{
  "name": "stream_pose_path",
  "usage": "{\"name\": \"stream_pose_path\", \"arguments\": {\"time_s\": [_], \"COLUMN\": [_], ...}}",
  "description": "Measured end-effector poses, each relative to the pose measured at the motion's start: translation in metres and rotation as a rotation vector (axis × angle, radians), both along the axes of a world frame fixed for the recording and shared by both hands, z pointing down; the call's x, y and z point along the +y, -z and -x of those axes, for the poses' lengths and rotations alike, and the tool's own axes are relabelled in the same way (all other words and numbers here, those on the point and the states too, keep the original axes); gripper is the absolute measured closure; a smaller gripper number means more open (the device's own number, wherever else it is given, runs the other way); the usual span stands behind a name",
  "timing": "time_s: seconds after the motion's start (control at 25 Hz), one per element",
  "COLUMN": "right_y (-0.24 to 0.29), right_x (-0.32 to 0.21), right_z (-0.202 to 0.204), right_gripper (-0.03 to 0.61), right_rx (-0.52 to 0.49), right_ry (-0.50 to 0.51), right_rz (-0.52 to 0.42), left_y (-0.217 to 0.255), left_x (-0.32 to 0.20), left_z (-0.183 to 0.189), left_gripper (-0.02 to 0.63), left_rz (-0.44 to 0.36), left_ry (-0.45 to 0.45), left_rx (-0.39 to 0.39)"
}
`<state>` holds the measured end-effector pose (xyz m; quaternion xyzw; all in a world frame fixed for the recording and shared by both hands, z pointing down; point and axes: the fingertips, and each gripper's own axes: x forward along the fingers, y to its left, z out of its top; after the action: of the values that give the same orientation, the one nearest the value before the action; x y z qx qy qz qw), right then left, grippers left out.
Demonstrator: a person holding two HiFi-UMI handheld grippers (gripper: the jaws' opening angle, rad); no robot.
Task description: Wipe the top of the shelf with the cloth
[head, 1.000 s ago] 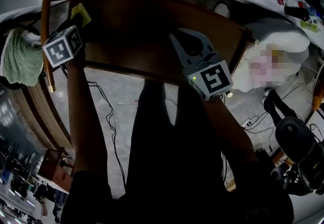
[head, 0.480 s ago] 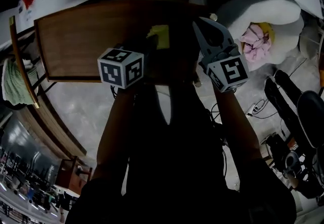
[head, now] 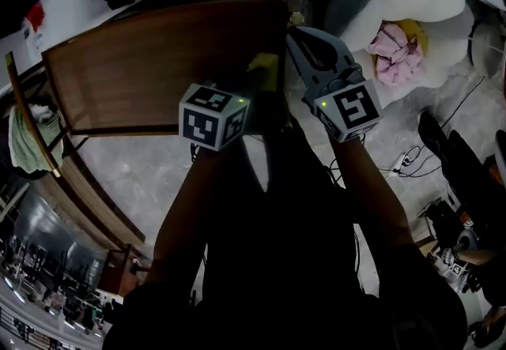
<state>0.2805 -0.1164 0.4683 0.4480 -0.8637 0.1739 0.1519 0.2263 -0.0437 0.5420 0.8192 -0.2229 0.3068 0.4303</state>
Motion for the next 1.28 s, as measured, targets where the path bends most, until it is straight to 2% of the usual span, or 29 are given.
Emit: {"name": "stream_pose_path", "arguments": {"time_s": [0.24, 0.44, 0.76, 1.28], "right_y": [0.008, 0.004, -0.003, -0.013], "right_x": [-0.006, -0.007, -0.017, -0.029], "right_z": [0.029, 0.063, 0.145, 0.273], "right_gripper": [0.551, 0.551, 0.552, 0.551], "right_rx": [-0.013, -0.009, -0.012, -0.030], "right_ry": [0.043, 0.084, 0.164, 0.250], "right_rz": [0.000, 0.007, 0.010, 0.014], "left_y": [0.001, -0.001, -0.007, -0.016], "left_x": [-0.002, -0.006, -0.015, -0.044], "left_z": [0.006, 0.029, 0.110, 0.266], "left_gripper": [0.578, 0.578, 0.578, 0.578], "left_rz": [-0.066, -0.064, -0.057, -0.077], "left_ry": [-0.053, -0.056, 0.002, 0.104], "left_rx": [-0.032, -0.025, -0.042, -0.097]}}
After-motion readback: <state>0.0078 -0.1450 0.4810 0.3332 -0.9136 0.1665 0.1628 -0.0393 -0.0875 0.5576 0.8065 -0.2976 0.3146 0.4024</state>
